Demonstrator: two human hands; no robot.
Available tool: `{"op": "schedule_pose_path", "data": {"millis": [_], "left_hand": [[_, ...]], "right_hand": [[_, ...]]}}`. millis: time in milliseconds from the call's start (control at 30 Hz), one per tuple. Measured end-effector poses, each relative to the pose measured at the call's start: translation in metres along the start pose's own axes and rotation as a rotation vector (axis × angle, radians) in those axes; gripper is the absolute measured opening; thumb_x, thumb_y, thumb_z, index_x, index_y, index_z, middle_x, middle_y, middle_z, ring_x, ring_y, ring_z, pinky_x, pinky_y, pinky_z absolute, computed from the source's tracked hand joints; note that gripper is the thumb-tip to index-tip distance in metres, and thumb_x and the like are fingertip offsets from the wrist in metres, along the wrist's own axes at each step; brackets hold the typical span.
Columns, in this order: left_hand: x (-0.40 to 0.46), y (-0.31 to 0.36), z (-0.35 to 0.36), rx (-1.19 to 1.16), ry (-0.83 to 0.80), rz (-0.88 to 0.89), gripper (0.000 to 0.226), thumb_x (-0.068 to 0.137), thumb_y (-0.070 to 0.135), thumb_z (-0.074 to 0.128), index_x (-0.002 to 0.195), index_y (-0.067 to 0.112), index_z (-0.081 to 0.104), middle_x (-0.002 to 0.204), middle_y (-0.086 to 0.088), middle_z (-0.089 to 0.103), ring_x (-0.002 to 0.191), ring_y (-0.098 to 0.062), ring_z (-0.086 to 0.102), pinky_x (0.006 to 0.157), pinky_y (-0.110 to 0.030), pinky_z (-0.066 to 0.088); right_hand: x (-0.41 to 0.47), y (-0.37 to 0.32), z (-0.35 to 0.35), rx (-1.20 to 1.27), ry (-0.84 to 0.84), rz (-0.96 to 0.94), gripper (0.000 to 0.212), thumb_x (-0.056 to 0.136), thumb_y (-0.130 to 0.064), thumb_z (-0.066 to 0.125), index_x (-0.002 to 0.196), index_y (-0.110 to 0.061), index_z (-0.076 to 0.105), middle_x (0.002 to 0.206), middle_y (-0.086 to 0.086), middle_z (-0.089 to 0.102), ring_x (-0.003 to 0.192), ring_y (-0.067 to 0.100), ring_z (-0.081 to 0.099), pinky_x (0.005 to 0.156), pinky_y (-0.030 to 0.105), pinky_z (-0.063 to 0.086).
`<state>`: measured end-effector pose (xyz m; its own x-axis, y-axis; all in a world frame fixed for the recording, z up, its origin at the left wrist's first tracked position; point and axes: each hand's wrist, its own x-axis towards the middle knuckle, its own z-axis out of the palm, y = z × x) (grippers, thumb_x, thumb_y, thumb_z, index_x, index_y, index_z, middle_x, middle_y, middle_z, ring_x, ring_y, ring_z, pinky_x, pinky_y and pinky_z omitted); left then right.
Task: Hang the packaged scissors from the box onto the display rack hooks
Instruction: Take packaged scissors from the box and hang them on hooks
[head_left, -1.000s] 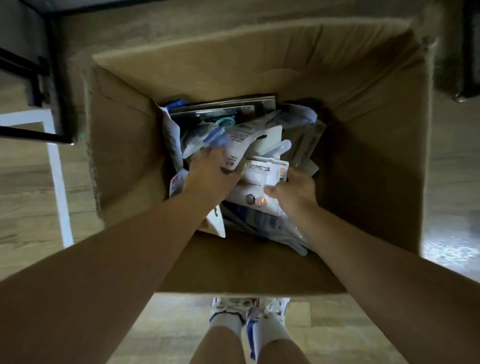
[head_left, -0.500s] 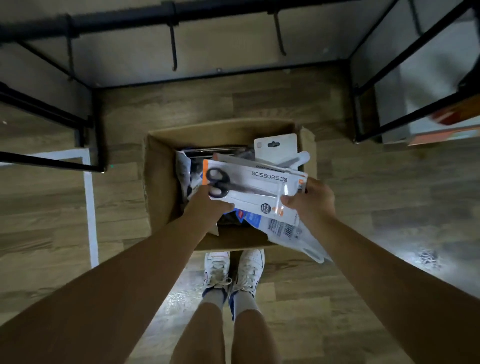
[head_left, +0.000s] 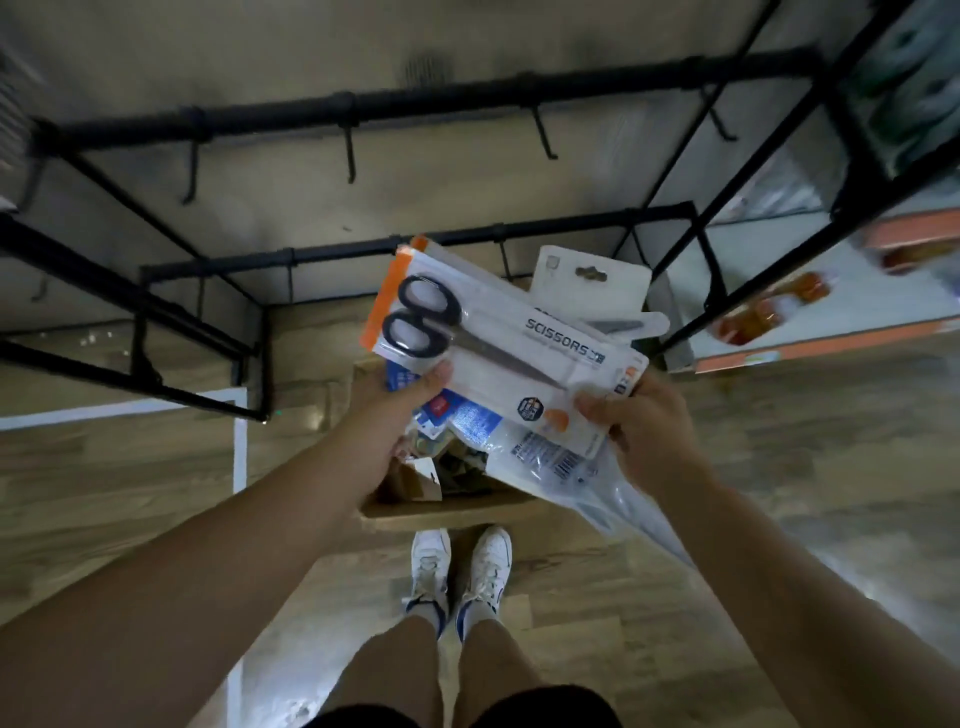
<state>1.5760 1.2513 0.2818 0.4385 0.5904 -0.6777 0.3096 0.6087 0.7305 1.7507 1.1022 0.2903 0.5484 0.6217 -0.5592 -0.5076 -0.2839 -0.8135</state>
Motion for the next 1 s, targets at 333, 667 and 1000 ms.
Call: {"op": "schedule_pose_path", "data": {"millis": [333,667,1000], "left_hand": [[-0.118,0.12,-0.034,0.118,-0.13,0.29,0.107,0.017,0.069,0.084,0.109,0.02,0.061,0.1,0.002,0.073,0.094,-0.017,0.069,0.095,-0.043,0.046],[-0.167,0.181,-0.099,-0.076,-0.267,0.419,0.088,0.031,0.063,0.087,0.108,0.025,0.063,0.107,0.001,0.071,0.098,-0.021,0.065,0.093,-0.045,0.045],[-0.196,0.225,-0.103,-0.346,-0.602,0.408,0.067,0.03,0.029,0.096,0.093,0.018,0.076,0.103,-0.008,0.072,0.09,-0.024,0.071,0.069,-0.047,0.058]], "right_hand": [[-0.084,-0.111,0.047,0.127,-0.171,-0.284,0.032,0.067,0.01,0.06,0.098,0.001,0.065,0.091,0.015,0.072,0.085,0.028,0.069,0.07,0.036,0.057],[-0.153,-0.177,0.152,0.057,-0.22,-0.535,0.028,0.082,0.015,0.049,0.098,0.001,0.067,0.085,0.011,0.074,0.078,0.024,0.071,0.058,0.028,0.056],[-0.17,-0.228,0.201,0.108,-0.301,-0.605,0.031,0.071,0.015,0.053,0.089,-0.004,0.07,0.08,0.006,0.074,0.073,0.021,0.07,0.058,0.028,0.054]]}}
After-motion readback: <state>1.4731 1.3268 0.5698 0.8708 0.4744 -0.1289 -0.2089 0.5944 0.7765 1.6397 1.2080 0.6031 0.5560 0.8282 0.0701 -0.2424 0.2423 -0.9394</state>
